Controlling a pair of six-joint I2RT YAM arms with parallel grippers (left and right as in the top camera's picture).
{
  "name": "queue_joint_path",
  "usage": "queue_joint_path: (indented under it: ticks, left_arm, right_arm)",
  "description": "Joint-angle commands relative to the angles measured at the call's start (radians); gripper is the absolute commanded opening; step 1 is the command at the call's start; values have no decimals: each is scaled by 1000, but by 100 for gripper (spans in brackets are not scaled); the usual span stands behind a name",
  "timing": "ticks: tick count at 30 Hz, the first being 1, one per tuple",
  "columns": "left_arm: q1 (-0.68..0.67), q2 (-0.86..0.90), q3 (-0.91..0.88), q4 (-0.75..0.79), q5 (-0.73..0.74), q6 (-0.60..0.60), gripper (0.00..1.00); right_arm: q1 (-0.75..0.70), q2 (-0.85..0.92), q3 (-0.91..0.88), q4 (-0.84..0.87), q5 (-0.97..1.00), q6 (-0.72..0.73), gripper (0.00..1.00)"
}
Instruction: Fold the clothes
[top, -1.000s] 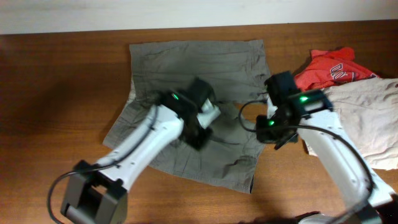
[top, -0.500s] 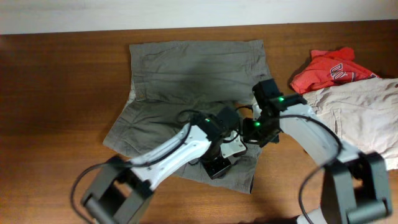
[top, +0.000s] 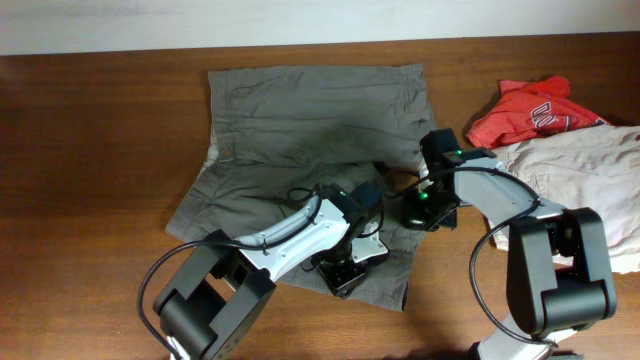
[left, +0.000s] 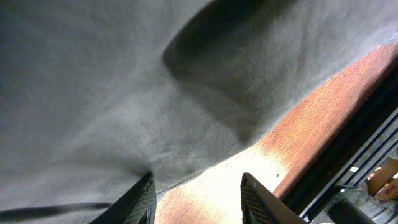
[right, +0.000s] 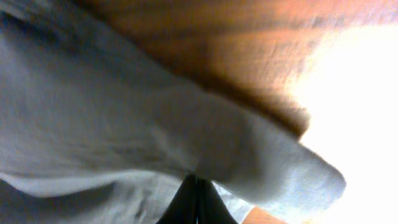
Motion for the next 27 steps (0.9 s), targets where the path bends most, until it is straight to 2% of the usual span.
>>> queue_joint_path:
  ticks: [1,4,10,14,18,20,23,27]
  left_arm:
    - [-3,6,-14,-14,15,16,42]
    - [-3,6,-13,-33,15,16,32]
    - [14,5,8,-103,-12,16,27]
    - [46,-13,54,-110,-11,16,27]
    - [67,-33,134,-85,-11,11,27]
    - [74,-38,166,-42,-10,0,29]
    - [74,-37,166,32,-10,-21,38]
    - [74,0,164,45,-7,-48,40]
  right_arm:
    - [-18,15,-4,25,42,-31,4]
    - [-36,15,-4,49,95,-31,4]
    - [-137,15,-2,79,90,-31,4]
    - [-197,11,9,56,-98,-155,4]
    - [-209,-17,26,21,-250,-216,4]
    - [-208,-42,29,-1,-281,-216,4]
    - [-208,-66,29,-35,-306,-206,4]
    - [-208,-62,21,-51,-286,-204,4]
